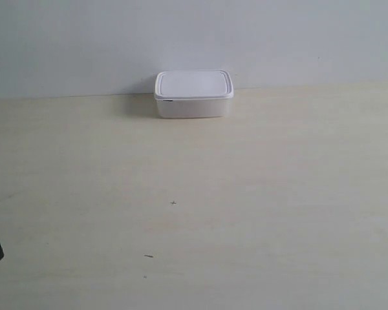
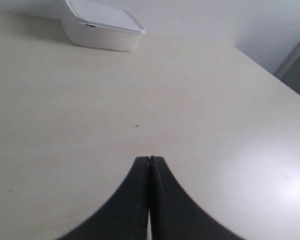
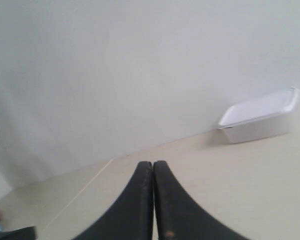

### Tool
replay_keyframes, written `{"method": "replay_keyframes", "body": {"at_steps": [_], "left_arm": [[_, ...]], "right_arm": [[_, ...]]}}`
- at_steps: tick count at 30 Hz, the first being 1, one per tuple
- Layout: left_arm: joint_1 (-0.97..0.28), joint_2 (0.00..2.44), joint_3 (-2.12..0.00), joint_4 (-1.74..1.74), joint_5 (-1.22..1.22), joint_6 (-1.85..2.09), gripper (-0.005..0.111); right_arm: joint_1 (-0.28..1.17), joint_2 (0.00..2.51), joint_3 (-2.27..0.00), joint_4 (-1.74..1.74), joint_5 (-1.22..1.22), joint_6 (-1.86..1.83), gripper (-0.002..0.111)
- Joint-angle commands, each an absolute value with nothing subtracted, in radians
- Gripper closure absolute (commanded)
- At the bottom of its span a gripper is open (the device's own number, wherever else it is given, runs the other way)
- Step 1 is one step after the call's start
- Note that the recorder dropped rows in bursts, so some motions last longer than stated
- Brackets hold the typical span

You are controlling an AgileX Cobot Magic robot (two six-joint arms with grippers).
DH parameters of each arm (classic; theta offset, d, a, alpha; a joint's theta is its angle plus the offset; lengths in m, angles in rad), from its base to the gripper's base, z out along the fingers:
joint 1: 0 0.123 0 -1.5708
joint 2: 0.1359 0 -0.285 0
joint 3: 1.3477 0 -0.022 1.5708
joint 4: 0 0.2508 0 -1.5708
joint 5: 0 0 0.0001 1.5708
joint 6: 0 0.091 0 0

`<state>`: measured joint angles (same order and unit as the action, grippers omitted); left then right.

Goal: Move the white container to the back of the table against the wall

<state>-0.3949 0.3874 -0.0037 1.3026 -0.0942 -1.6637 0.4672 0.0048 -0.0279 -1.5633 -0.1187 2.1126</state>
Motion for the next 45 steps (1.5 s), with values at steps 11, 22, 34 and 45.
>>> {"method": "replay_keyframes", "body": {"at_steps": [11, 22, 34, 45], "left_arm": [[-0.399, 0.383, 0.000, 1.334, -0.330, -1.341, 0.107], [-0.399, 0.383, 0.000, 1.334, -0.330, -1.341, 0.107], [-0.391, 0.233, 0.000, 1.336, -0.327, -1.339, 0.107], [-0.205, 0.061, 0.000, 1.336, -0.329, -1.339, 0.107]], "right_arm": [[0.465, 0.000, 0.000, -1.545, -0.084, 1.880, 0.108], [0.465, 0.000, 0.000, -1.544, -0.084, 1.883, 0.108], [0.464, 0.000, 0.000, -1.543, -0.084, 1.883, 0.108], [0.291, 0.000, 0.000, -1.543, -0.085, 1.883, 0.108]]}}
